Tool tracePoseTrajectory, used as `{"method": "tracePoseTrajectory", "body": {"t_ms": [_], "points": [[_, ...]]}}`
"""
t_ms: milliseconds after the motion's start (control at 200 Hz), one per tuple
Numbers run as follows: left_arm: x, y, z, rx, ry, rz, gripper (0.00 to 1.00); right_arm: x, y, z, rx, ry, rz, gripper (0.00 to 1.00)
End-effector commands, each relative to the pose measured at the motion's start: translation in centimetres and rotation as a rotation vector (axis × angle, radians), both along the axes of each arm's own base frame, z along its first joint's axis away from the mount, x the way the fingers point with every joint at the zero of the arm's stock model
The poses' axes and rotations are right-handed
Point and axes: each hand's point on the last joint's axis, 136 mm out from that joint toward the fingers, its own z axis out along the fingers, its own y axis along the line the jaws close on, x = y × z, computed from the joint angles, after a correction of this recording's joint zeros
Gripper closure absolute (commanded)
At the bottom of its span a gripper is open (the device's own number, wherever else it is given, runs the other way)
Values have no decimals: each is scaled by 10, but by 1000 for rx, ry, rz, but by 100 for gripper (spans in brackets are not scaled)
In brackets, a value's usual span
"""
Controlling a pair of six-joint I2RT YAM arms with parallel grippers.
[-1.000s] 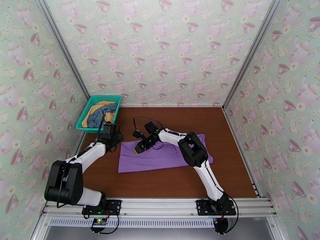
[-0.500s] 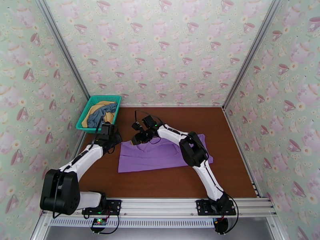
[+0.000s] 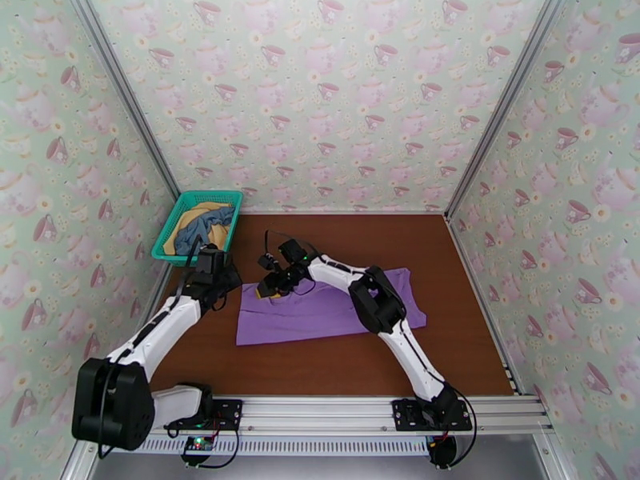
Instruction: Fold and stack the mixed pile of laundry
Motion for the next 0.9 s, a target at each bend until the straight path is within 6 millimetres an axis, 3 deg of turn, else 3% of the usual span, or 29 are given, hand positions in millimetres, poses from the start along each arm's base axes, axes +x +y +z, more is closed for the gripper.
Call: {"method": "tracePoseTrajectory", "body": {"t_ms": [0,436,541,626,731,831,896], "points": [[-12,6,2,23,7,3,93,-18,7,31,73,-50,68,49],[-26,10,0,40,24,11,89,-34,4,29,60,-53,95,47],[-26,4,-3,20,42,-12,89,-21,-18,43,-15,-171,53,48],[-25,-8,-12,-19,78,-60,95,9,-70,62,-130,-267,-83,48],[-22,-32,-30,-60,137,-137,100,49,-173,82,-277,-340,-327,48],[-14,-62,-50,-71,183,-210,100,61,-277,89,-396,-340,-523,47],[-6,-82,-65,-68,215,-247,100,59,-324,80,-453,-310,-586,48]]}}
